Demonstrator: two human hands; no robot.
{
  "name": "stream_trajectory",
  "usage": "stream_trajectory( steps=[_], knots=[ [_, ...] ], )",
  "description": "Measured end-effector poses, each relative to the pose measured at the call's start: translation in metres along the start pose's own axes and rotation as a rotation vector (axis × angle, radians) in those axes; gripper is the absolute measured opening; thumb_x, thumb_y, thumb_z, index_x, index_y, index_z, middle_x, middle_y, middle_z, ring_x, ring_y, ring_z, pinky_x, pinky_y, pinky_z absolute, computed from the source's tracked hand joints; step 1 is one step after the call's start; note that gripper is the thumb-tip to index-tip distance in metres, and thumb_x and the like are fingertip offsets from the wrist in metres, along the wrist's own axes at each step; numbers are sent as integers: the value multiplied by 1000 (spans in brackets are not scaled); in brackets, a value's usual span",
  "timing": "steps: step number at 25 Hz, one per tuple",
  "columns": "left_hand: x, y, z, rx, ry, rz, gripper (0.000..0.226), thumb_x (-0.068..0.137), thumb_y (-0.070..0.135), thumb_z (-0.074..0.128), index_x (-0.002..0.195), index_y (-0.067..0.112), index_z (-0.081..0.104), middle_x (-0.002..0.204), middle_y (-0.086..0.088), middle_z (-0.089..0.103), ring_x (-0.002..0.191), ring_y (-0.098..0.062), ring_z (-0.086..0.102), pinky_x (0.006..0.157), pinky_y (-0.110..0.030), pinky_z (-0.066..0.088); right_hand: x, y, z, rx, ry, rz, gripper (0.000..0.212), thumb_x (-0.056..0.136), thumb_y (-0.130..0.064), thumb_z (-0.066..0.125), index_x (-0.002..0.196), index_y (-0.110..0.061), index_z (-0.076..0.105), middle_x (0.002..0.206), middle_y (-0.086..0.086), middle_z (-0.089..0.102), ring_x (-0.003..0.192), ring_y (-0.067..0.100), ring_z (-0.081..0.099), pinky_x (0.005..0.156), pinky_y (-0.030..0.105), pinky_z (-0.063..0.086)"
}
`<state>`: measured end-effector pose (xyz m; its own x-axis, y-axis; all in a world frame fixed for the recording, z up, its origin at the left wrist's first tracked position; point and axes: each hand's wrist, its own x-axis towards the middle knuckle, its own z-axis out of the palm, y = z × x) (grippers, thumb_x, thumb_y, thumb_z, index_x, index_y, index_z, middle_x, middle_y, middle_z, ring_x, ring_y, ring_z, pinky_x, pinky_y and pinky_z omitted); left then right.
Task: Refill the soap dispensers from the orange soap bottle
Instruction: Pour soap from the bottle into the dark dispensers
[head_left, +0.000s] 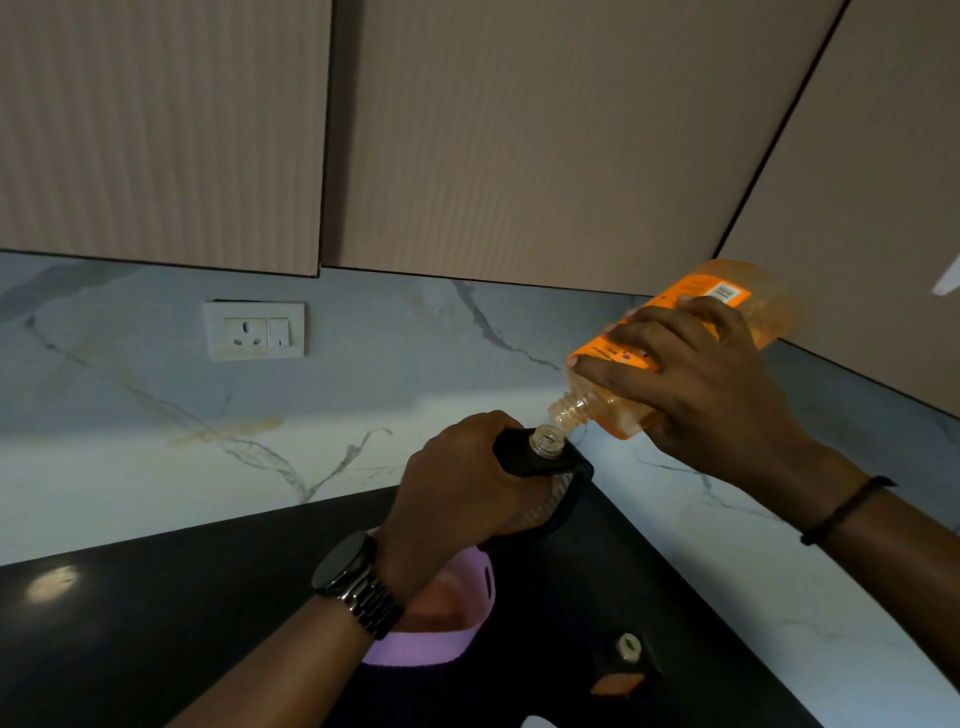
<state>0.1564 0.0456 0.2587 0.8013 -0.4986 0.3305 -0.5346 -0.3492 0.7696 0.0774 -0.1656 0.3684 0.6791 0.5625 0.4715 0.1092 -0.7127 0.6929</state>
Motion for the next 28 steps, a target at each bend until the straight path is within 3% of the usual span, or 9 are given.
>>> stream_trajectory(
  steps=[6, 10, 13, 18, 24, 28],
  knots=[
    [-2, -1, 4, 8, -4, 25, 47, 73, 56, 73, 113, 34, 63, 102, 15, 68, 91, -3, 62, 85, -33, 55, -3, 1, -1, -1, -15, -9, 74, 63, -16, 82, 132, -28, 58, 126, 14, 61, 121, 39, 53, 100, 57, 30],
    [-3, 3, 4, 4, -8, 13, 66, 56, 75, 57, 110, 37, 63, 96, 18, 66, 87, -1, 62, 81, -30, 55, -4, 2, -1, 2, -13, -22, 73, 63, -16, 80, 131, -28, 59, 126, 15, 62, 119, 40, 55, 99, 56, 30],
    [-2, 4, 5, 5, -16, 13, 71, 53, 78, 51, 110, 36, 63, 95, 18, 65, 86, -1, 62, 81, -30, 55, -5, 3, -1, 3, -15, -22, 74, 62, -16, 82, 131, -27, 60, 126, 15, 62, 119, 40, 55, 99, 56, 28],
    [-1, 2, 9, 6, -24, 22, 51, 71, 63, 72, 113, 35, 63, 100, 15, 67, 89, -3, 63, 82, -32, 55, -5, 6, 0, 4, -12, -21, 74, 62, -17, 82, 132, -27, 57, 125, 16, 62, 119, 41, 54, 100, 56, 27],
    [4, -1, 13, 22, -22, 43, 47, 77, 54, 75, 116, 33, 63, 105, 13, 67, 91, -4, 62, 82, -27, 54, -5, 8, 2, 0, -14, -25, 79, 62, -16, 83, 133, -29, 53, 125, 15, 62, 119, 39, 53, 101, 55, 26],
    [4, -3, 15, 5, -11, 55, 45, 75, 54, 75, 114, 34, 63, 103, 14, 68, 91, -4, 62, 83, -31, 55, -6, 7, 4, -2, -19, -28, 77, 62, -16, 82, 133, -29, 56, 126, 15, 62, 119, 40, 54, 101, 55, 27]
  ],
)
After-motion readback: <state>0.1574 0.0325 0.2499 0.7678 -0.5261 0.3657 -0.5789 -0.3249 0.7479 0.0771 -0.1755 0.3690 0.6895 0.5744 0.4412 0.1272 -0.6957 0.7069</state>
